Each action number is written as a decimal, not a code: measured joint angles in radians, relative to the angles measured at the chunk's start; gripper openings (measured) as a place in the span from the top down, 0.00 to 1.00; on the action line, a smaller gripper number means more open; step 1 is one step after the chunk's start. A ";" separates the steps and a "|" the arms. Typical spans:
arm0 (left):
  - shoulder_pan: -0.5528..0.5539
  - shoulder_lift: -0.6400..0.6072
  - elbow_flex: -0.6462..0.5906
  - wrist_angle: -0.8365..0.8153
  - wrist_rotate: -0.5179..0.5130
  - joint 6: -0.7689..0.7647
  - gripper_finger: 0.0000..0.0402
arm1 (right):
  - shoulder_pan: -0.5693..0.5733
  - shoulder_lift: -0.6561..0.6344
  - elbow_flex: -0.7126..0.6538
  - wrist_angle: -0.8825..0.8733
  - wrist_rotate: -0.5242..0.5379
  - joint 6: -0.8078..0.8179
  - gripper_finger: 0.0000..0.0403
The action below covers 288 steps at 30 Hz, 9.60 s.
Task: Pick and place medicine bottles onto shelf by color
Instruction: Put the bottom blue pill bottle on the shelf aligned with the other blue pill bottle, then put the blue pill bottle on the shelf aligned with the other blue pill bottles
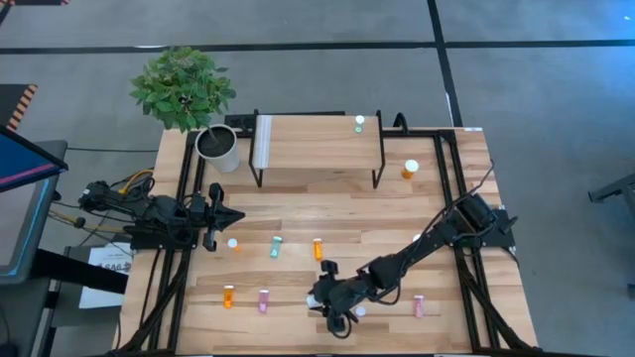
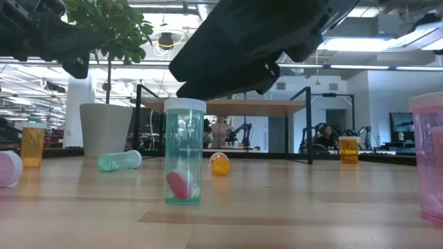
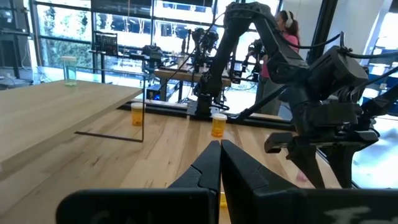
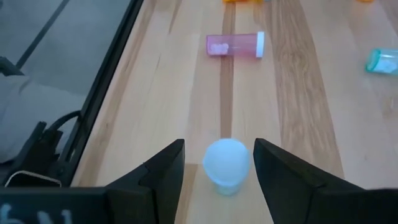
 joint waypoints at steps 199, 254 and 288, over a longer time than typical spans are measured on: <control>0.000 0.559 0.200 0.006 0.026 -0.293 0.66 | -0.230 -1.015 -0.409 -0.139 0.344 -0.290 0.43; -0.006 1.526 0.685 -0.466 0.128 -0.583 0.60 | -0.151 -1.015 -0.410 -0.143 0.355 -0.322 0.43; -0.043 1.585 0.691 -0.447 0.098 -0.559 0.38 | -0.185 -1.015 -0.410 -0.120 0.355 -0.322 0.43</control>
